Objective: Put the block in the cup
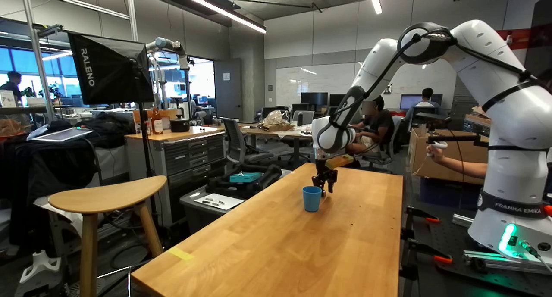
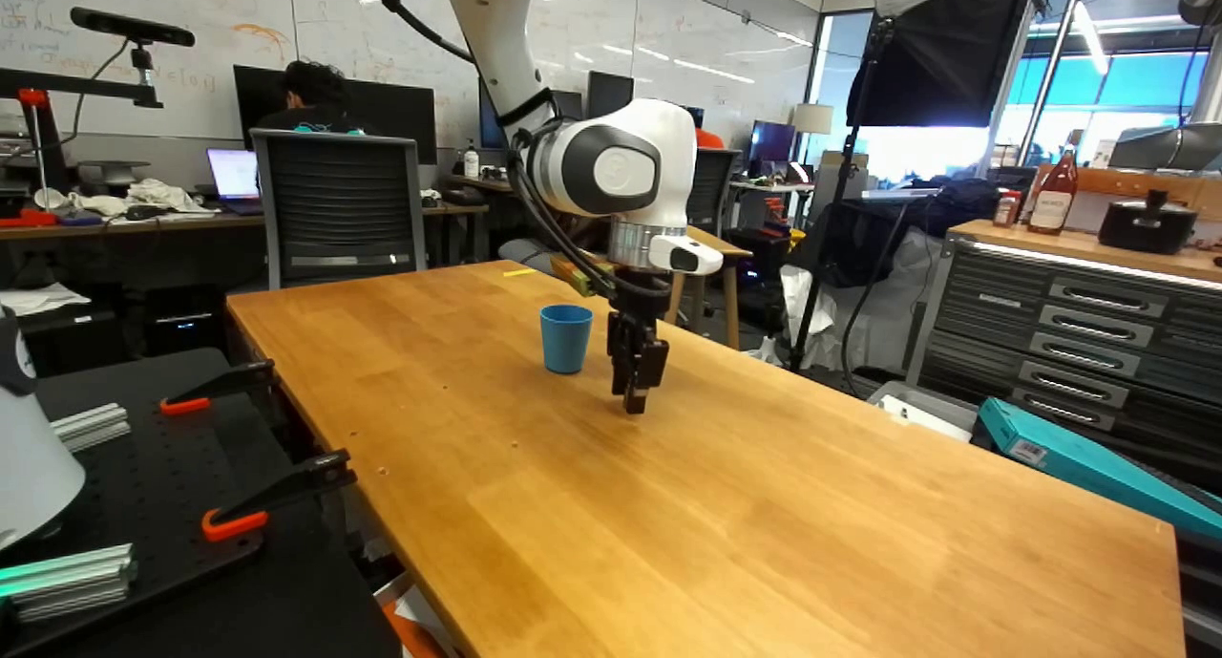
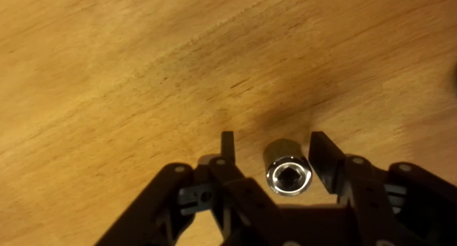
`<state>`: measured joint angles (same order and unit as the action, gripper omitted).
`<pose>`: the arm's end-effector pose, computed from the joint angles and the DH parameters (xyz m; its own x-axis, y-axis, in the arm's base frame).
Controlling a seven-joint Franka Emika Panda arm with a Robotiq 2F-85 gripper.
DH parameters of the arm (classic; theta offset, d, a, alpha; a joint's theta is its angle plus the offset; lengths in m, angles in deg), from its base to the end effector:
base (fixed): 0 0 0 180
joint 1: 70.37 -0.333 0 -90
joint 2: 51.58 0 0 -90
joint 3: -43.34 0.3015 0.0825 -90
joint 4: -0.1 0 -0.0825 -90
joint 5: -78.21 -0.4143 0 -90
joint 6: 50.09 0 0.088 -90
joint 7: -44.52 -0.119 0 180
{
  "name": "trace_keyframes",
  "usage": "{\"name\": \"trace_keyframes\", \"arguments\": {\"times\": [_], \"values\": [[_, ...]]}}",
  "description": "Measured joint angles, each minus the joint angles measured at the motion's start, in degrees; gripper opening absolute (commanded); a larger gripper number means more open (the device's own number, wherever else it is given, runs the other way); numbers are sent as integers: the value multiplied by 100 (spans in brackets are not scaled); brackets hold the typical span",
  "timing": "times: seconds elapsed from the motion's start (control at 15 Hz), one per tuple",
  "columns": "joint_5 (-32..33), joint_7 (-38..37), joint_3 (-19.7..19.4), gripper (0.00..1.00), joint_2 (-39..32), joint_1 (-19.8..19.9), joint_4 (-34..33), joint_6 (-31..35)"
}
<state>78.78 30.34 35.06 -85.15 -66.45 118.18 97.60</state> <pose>0.5715 -0.1289 0.0919 0.9071 -0.4189 -0.0421 -0.4135 -0.9052 0.0977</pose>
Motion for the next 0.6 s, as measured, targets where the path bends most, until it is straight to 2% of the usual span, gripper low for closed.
{"name": "trace_keyframes", "arguments": {"times": [0.2, 0.33, 0.4, 0.47, 0.53, 0.6], "values": [[-34, -25, -1, 5, -40, 13, 0, 14], [-42, -30, -5, 0, -50, 19, 0, 30], [-42, -32, -10, 32, -54, 19, -1, 47], [-42, -32, -12, 28, -58, 19, -1, 63], [-42, -32, -13, 28, -60, 20, -1, 68], [-42, -32, -13, 33, -61, 20, -1, 71]]}}
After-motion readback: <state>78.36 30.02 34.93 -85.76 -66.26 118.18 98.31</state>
